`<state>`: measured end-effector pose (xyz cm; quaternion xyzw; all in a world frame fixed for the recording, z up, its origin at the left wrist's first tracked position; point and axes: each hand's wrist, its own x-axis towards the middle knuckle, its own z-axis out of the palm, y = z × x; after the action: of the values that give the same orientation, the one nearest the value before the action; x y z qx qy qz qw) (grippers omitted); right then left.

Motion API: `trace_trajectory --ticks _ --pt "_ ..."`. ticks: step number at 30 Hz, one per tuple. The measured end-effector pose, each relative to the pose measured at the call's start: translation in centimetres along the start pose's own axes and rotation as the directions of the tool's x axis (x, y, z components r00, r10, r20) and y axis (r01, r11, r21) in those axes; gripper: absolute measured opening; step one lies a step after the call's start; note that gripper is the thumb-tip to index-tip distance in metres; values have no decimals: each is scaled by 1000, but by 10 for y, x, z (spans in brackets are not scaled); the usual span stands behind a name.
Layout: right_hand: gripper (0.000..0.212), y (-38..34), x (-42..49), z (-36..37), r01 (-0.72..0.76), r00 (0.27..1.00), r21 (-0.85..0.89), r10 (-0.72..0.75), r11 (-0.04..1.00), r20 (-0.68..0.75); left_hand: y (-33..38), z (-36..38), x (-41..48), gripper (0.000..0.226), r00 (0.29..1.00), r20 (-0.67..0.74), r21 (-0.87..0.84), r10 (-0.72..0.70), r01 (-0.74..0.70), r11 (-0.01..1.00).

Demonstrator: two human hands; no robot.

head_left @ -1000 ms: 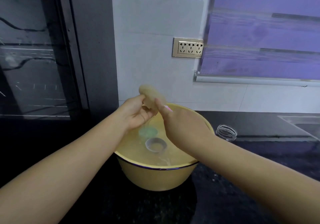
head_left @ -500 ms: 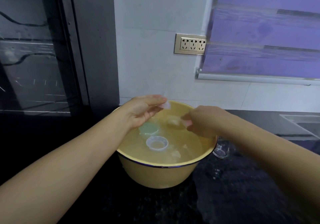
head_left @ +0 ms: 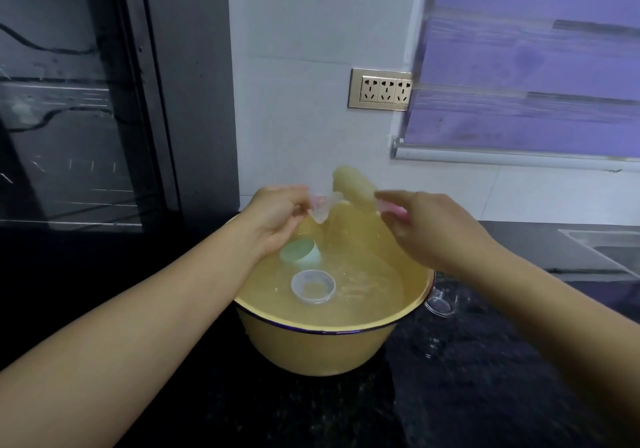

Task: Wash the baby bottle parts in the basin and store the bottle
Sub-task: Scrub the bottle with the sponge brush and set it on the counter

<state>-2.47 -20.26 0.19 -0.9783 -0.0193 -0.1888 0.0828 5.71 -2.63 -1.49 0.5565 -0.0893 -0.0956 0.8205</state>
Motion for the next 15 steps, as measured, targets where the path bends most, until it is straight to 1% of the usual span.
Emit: trace_trajectory --ticks 2,4,6,8,10,12,15 --pt "41 -4 -6 -3 38 995 100 -28 994 -92 -1 -1 1 24 999 -39 72 25 -22 997" --pt "46 -12 -14 -5 108 988 121 -92 987 -126 -2 -1 1 21 996 -79 66 36 -31 997" --pt "49 -22 -19 -1 155 986 75 -149 985 -80 -1 1 0 13 993 -110 9 34 -33 999" --pt "51 -32 -21 10 174 985 2 -174 985 6 0 1 0 21 991 -129 -27 27 -31 999" --pt "56 -37 -15 22 179 983 -88 -175 980 56 0 1 -1 20 991 -131 -58 21 -29 998" --pt "65 -41 -7 28 164 986 -154 -157 974 54 0 2 -2 15 992 -122 -74 11 -20 997" --pt "71 -50 -2 26 157 987 -242 -150 958 48 0 3 -3 21 996 -84 -45 17 -21 999"
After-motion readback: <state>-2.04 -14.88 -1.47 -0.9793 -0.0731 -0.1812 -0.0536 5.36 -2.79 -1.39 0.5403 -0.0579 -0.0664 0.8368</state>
